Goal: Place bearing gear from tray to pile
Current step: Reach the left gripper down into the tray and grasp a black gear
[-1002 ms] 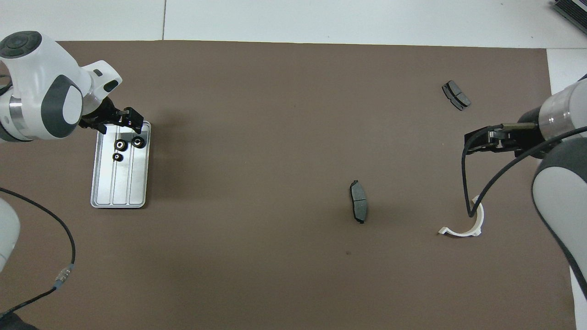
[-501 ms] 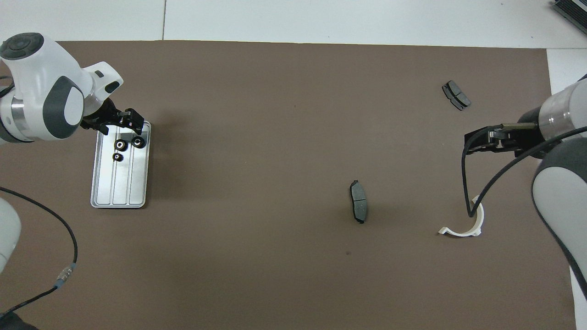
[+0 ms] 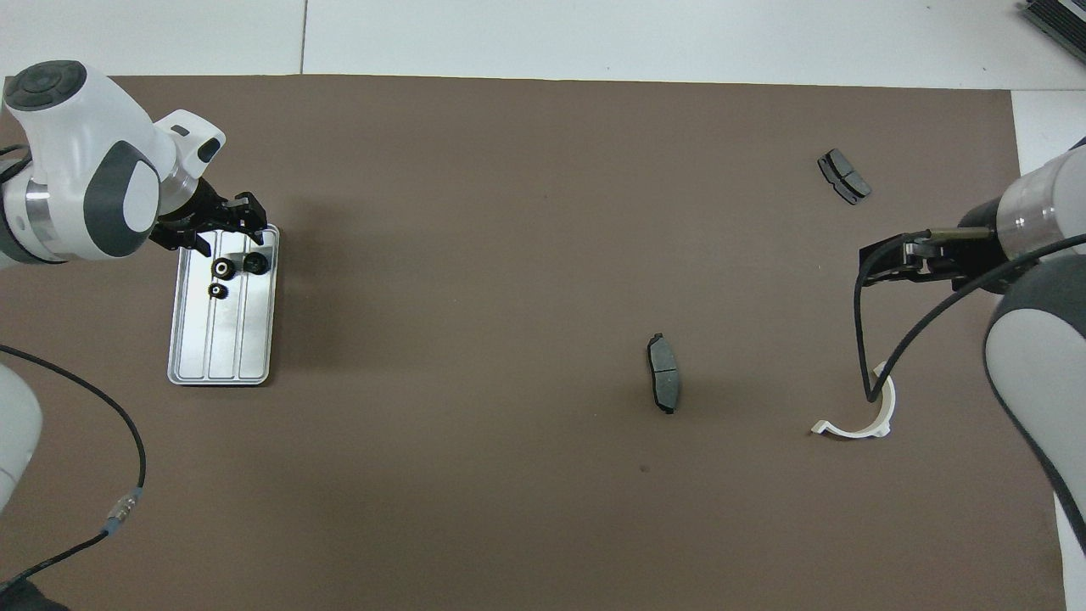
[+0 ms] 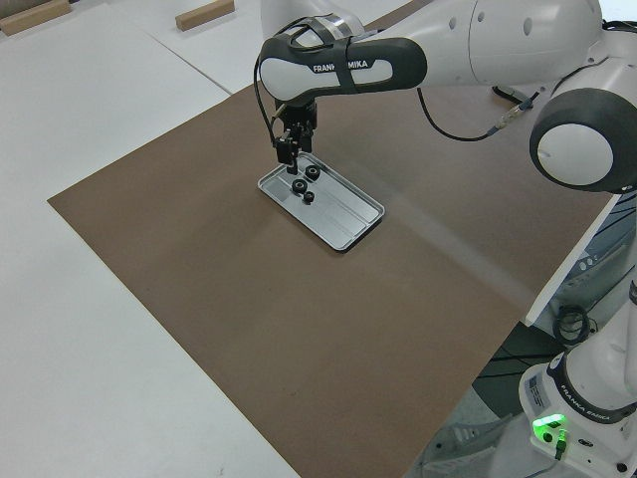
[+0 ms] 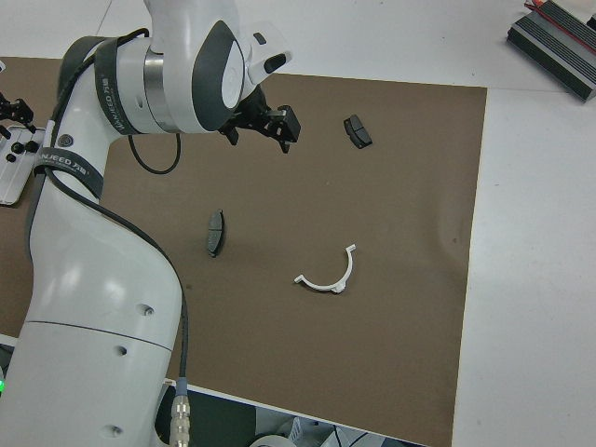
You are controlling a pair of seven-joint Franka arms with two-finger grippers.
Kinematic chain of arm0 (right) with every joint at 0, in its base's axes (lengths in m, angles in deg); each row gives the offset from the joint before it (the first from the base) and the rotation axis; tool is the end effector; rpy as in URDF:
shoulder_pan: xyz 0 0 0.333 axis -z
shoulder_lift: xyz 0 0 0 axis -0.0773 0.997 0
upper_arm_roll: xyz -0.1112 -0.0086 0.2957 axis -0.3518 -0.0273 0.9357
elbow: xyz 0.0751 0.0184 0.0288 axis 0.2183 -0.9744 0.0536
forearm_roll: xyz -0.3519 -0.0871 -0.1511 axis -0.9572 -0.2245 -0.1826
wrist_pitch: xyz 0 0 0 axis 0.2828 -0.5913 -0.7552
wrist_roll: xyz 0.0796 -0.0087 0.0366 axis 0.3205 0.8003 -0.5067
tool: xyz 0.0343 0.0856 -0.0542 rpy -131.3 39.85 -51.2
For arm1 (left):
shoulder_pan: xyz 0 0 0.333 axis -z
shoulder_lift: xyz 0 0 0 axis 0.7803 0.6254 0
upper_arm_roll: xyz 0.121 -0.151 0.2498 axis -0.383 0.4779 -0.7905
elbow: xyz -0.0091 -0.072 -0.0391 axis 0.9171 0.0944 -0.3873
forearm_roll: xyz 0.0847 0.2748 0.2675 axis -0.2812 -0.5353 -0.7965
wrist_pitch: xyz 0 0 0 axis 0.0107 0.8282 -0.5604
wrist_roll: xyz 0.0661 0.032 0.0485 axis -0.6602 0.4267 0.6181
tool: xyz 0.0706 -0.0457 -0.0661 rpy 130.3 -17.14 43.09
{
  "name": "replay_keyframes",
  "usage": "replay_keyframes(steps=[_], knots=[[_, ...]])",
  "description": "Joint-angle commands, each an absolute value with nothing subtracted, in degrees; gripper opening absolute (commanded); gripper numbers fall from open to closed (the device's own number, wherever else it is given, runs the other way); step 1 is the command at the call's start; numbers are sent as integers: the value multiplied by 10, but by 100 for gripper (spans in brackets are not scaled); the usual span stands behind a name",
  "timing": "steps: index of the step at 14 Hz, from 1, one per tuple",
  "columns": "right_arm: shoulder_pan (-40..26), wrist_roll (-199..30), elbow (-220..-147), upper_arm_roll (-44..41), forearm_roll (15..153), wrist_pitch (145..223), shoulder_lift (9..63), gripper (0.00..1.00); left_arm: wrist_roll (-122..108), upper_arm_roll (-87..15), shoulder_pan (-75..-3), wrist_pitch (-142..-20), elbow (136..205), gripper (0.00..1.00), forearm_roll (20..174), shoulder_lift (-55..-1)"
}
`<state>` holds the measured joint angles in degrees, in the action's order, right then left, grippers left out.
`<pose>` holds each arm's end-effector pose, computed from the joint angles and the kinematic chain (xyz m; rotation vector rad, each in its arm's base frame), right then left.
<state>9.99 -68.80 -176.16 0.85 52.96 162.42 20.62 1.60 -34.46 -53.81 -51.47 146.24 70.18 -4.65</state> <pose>0.5587 0.0390 0.5833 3.1327 -0.1087 -0.0100 0.6892 -0.0155 0.3259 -3.0548 -0.5831 0.2404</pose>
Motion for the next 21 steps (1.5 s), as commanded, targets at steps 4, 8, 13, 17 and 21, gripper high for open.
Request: replay_keyframes(steps=[4,8,13,17,21], knots=[[104,-685,-1775,11,540,1627,193,100,213,-350,-528,-516,1482,79,707,-64],[104,-685,-1775,10,540,1627,193,100,284,-350,-520,-528,1513,79,701,-78],[104,-685,-1775,11,540,1627,193,100,305,-351,-528,-589,1603,79,701,-120],[104,-685,-1775,11,540,1627,194,100,307,-351,-523,-602,1623,76,701,-127],[104,-685,-1775,10,540,1627,193,100,314,-350,-521,-611,1627,62,701,-125]])
